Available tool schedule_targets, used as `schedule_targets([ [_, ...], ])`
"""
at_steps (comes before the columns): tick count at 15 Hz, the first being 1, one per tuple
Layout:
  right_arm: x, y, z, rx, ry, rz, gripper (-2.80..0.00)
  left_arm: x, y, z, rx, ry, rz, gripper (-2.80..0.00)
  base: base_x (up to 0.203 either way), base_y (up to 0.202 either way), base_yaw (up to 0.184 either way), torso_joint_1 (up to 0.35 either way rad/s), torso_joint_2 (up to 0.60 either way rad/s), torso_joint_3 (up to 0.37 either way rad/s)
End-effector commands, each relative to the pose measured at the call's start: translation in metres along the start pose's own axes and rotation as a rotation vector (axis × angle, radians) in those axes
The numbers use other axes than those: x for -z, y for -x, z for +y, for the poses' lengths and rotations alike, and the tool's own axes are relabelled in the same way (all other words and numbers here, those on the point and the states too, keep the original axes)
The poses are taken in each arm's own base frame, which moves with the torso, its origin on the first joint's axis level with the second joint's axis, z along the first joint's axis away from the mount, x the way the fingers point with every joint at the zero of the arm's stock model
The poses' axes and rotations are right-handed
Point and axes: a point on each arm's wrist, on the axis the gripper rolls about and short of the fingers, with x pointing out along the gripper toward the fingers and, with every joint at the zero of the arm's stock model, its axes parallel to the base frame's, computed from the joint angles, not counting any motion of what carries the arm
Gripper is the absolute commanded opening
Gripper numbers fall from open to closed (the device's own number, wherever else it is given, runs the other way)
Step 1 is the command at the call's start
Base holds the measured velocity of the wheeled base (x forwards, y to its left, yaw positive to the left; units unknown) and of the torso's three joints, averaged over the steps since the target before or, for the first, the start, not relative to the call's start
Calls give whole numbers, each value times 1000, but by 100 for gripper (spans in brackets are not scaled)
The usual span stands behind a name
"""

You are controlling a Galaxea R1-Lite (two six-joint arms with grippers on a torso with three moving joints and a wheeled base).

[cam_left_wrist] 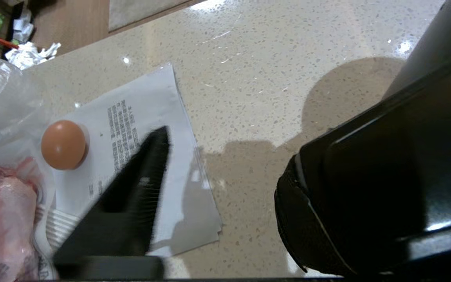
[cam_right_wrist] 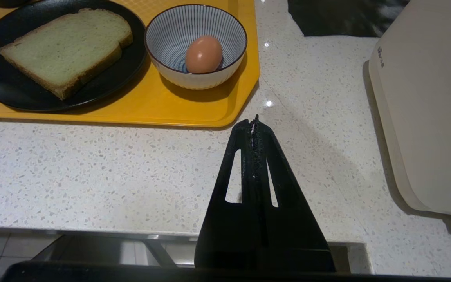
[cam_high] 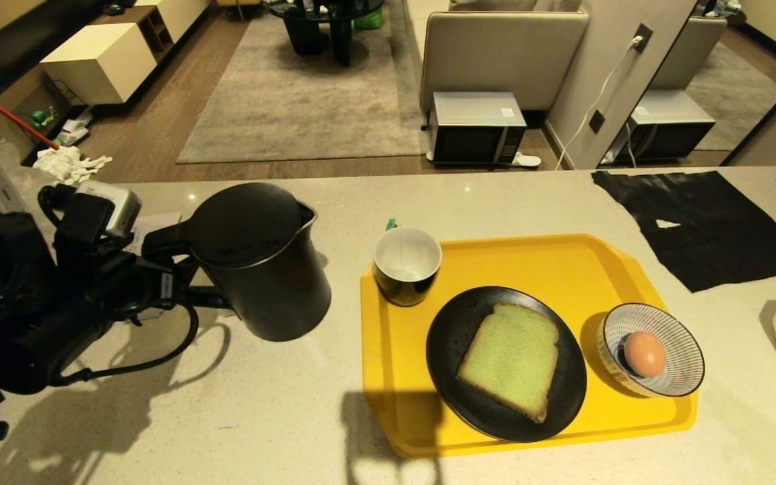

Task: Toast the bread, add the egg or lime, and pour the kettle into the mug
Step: Pick up the kettle

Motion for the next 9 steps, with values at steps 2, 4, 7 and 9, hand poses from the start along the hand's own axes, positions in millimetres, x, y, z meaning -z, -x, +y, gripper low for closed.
schedule_targets([
  [2, 8, -2, 0, -3, 1, 28, -280, 1, -6, -2, 2, -5, 2, -280, 0, 0, 0, 0, 0, 0],
  [4, 7, -2, 0, -3, 1, 27, -280, 1, -8, -3, 3, -4, 0, -280, 0, 0, 0, 0, 0, 0],
  [7, 8, -2, 0, -2, 1, 28, -280, 0, -5, -5, 9, -1, -12, -280, 0, 0, 0, 0, 0, 0],
  [9, 7, -2, 0, -2, 1, 27, -280, -8, -1, -6, 6, 5, -58, -280, 0, 0, 0, 0, 0, 0],
])
